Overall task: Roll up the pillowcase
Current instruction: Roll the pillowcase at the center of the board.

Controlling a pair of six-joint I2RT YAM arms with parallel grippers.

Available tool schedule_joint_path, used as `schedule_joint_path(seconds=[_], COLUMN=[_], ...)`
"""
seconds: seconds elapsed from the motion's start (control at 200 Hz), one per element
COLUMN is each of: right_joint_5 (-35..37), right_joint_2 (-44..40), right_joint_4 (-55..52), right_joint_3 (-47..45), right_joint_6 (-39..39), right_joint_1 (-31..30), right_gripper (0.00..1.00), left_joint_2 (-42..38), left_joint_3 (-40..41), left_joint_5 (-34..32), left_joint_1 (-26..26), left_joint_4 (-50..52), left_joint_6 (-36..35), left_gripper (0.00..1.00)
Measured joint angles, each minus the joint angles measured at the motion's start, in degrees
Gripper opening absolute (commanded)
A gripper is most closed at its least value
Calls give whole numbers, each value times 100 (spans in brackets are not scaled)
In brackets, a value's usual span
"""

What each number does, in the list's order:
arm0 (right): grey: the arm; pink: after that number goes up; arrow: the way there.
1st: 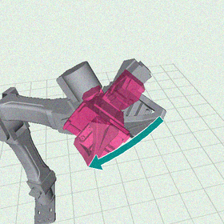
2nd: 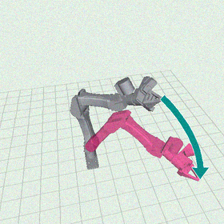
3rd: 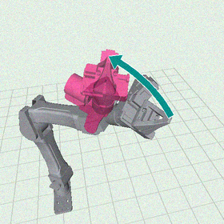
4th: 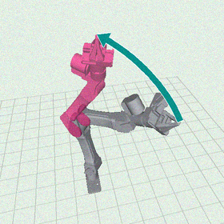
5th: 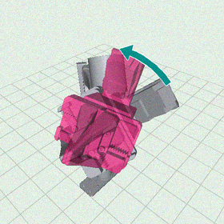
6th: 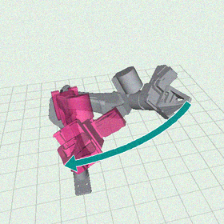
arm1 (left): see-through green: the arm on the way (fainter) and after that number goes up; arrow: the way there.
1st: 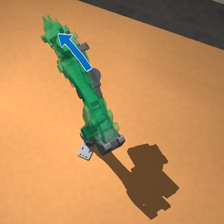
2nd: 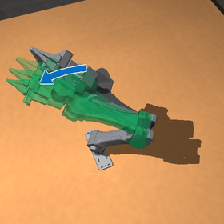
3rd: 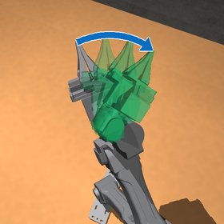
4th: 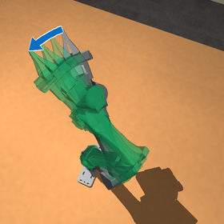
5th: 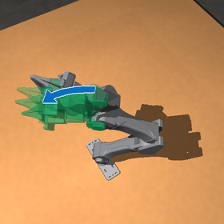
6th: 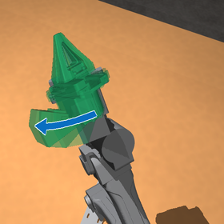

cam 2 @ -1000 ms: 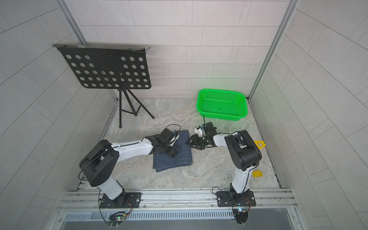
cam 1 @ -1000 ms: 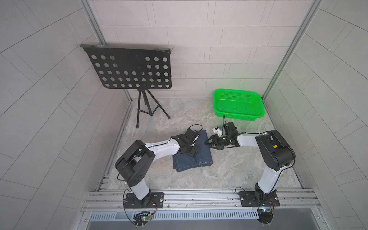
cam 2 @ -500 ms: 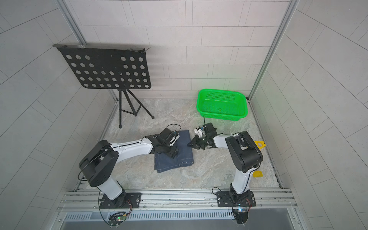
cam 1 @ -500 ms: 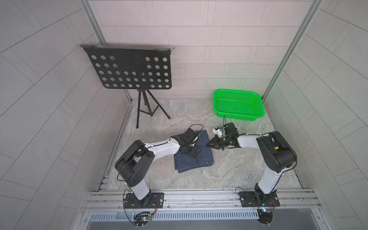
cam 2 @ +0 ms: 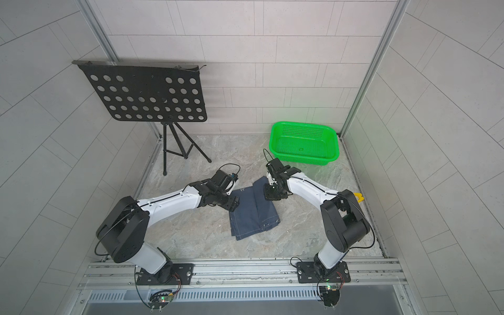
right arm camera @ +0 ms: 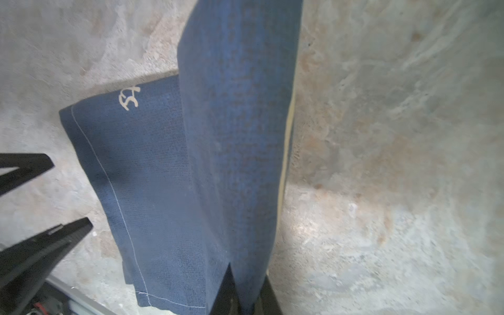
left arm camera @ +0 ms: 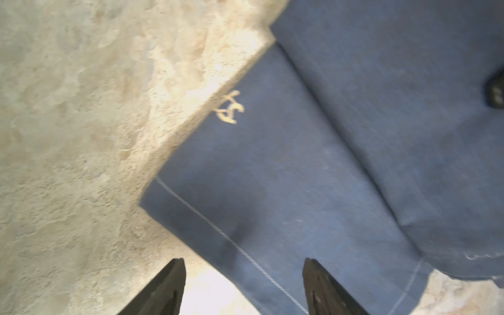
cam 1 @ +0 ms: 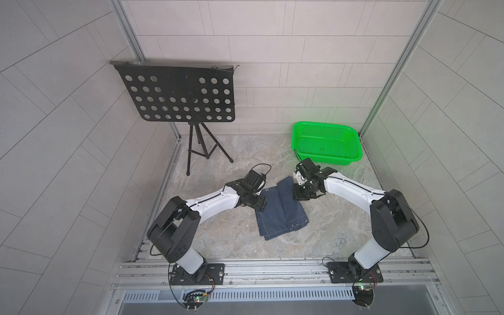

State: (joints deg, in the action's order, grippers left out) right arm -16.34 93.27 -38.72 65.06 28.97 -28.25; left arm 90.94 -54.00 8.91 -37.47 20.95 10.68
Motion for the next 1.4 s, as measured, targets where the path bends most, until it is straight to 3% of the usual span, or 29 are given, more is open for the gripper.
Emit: schedule_joint_path(seconds=[0.06,0.175,0.405,0.855,1.036,1.196,1.401], right_joint_5=[269,686,870,-452,-811,-866,-743], right_joint_2=[17,138,481,1172,1233,970,22], right_joint_4=[-229,-579,-839,-184,-168,-157,-79], right_joint_3=[186,577,1056,1069,1069,1019,619], right_joint_6=[46,85,144,258,232,208,184], right_joint_1=[-195,-540,-1086,-1615,-1657,-1537,-1325], right_gripper=[29,34,34,35,36,39,41], left_joint_2=[0,-66,-354,-1517,-1576,-1379,-1110], left_joint_3=[15,118,264,704,787,787,697], left_joint_5=[7,9,48,188,243,278,271], left_joint_1=[74,138,304,560,590,597,597], left_joint_4=[-2,-7,52,422,492,350,227], left_joint_6=[0,0,0,227,328,372,409], left_gripper=[76,76,76,76,76,75,75])
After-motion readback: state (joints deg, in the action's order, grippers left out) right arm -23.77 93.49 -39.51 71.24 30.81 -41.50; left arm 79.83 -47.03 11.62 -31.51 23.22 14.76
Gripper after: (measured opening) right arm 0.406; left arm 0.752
